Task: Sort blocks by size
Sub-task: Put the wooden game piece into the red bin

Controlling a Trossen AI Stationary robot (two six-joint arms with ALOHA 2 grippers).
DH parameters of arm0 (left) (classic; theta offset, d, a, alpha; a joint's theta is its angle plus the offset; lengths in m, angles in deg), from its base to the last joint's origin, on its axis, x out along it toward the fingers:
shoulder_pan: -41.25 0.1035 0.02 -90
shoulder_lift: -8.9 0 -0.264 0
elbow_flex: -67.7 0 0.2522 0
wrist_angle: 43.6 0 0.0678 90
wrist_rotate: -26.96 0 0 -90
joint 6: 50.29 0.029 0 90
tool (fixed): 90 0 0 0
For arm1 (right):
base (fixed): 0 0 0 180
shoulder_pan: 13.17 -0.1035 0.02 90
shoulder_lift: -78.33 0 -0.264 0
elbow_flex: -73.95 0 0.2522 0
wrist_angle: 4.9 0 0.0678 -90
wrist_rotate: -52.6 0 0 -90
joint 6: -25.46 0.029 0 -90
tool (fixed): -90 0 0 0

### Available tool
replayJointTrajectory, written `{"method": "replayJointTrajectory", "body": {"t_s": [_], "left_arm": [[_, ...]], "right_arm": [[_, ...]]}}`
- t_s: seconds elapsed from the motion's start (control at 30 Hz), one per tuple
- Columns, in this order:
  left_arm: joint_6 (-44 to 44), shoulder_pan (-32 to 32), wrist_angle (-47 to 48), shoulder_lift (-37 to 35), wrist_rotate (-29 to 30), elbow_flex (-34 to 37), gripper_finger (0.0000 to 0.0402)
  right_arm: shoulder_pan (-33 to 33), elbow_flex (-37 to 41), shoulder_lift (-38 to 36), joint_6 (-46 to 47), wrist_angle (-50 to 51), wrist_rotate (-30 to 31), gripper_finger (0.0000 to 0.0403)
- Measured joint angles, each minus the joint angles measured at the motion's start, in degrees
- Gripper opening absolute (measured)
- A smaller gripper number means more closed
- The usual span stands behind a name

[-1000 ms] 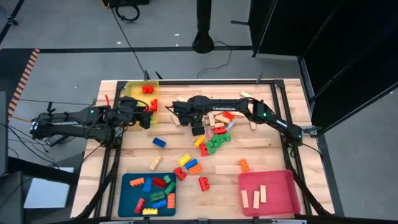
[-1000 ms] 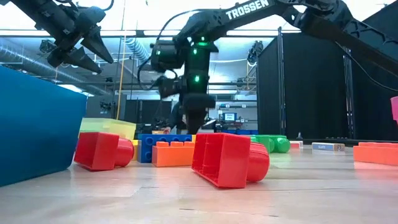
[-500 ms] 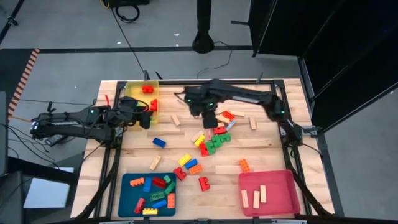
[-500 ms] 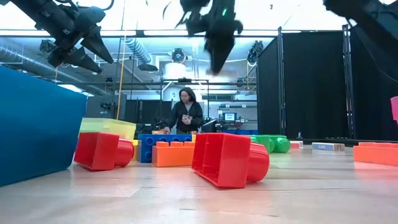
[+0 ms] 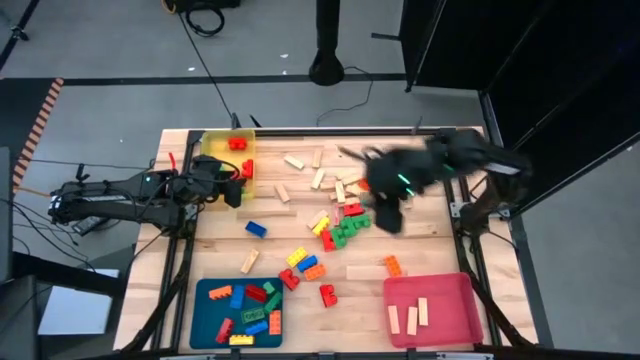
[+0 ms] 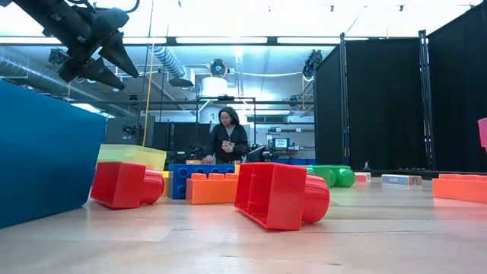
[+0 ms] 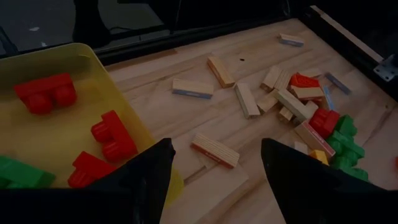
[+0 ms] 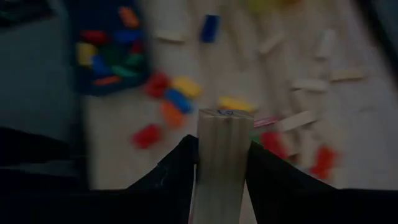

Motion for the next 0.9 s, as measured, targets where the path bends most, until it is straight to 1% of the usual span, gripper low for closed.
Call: {"method": "replayJointTrajectory", "body": {"t_s": [0.13, 0.2, 0.27, 0.37, 0.47, 0.6, 0.67, 0.77, 0.9], "left_arm": [[0.0, 0.0, 0.0, 0.0, 0.0, 0.0, 0.0253], [0.0, 0.0, 0.0, 0.0, -0.1, 0.0, 0.0253], [0.0, 0.0, 0.0, 0.0, -0.6, 0.0, 0.0253], [0.0, 0.0, 0.0, 0.0, -1.7, 0.0, 0.0253], [-0.1, 0.0, 0.0, 0.0, -2.3, 0.0, 0.0253], [-0.1, 0.0, 0.0, 0.0, -2.3, 0.0, 0.0253], [-0.1, 0.0, 0.0, 0.0, -2.1, 0.0, 0.0253], [-0.1, 0.0, 0.0, 0.0, -2.1, 0.0, 0.0253], [0.0, 0.0, 0.0, 0.0, -1.6, 0.0, 0.0253]], "right_arm": [[-13.1, 0.0, -2.1, 14.7, 0.0, 4.5, 0.0126], [-18.9, 0.0, -2.0, 22.0, 0.0, 6.8, 0.0126], [-24.3, 0.9, -1.5, 29.6, -0.1, 7.7, 0.0126], [-31.0, 5.6, -1.0, 41.6, 0.0, 6.6, 0.0126], [-36.4, 13.6, -0.9, 53.8, 0.1, 2.9, 0.0126], [-41.9, 25.8, -0.9, 66.7, -0.3, -0.7, 0.0126], [-43.5, 31.9, -0.9, 71.5, -2.6, -3.3, 0.0126], [-45.0, 40.7, -0.9, 73.4, -11.0, -6.7, 0.0126], [-44.7, 52.1, -0.9, 73.6, -23.2, -7.3, 0.0126]]}}
